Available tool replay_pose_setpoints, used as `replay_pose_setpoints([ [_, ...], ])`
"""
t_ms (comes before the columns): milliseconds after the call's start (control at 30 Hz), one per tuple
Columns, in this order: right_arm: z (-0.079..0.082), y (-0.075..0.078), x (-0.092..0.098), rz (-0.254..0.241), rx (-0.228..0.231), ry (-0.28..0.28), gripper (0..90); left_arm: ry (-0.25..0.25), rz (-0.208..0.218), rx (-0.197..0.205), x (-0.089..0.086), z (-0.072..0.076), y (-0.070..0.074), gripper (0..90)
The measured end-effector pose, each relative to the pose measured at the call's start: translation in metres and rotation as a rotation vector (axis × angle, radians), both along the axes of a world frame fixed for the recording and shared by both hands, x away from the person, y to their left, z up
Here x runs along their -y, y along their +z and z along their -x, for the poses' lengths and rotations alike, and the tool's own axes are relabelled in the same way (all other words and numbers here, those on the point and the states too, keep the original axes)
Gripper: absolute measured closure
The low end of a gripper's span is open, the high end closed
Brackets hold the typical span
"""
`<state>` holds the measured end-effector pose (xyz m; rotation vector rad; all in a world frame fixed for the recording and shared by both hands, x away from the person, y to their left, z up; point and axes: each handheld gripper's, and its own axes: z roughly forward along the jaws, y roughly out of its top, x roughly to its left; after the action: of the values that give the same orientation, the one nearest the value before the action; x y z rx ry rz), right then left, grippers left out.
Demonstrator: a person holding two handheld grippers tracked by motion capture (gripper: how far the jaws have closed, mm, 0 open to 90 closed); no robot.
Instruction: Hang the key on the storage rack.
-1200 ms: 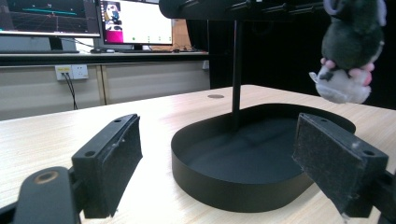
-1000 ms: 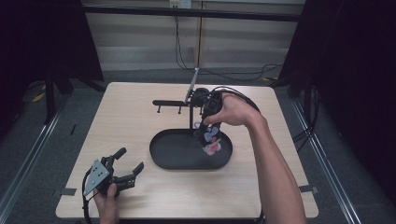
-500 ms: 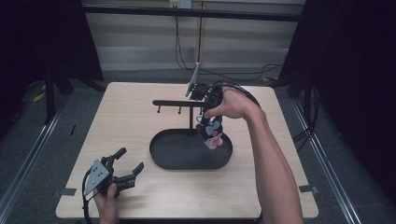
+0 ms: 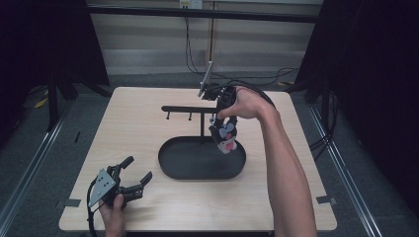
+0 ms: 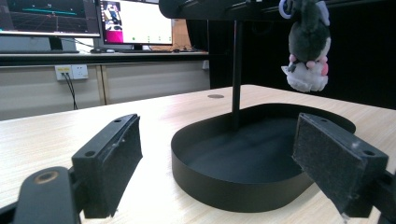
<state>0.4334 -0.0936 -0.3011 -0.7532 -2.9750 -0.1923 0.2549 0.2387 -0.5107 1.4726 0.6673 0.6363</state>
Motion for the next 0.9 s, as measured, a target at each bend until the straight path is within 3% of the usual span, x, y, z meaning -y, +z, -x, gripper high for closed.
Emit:
replay_pose_setpoints([
  [533, -0.014, -0.015, -0.001, 0.031, -0.014, 0.001, 86.4, 0.002, -0.015, 0.002, -0.001, 0.0, 0.0, 15.2],
  [900, -0.016, -0.019, 0.004, -0.025, -0.002, -0.024, 85.7, 0.001, -0.016, 0.002, -0.001, 0.0, 0.0, 15.2],
])
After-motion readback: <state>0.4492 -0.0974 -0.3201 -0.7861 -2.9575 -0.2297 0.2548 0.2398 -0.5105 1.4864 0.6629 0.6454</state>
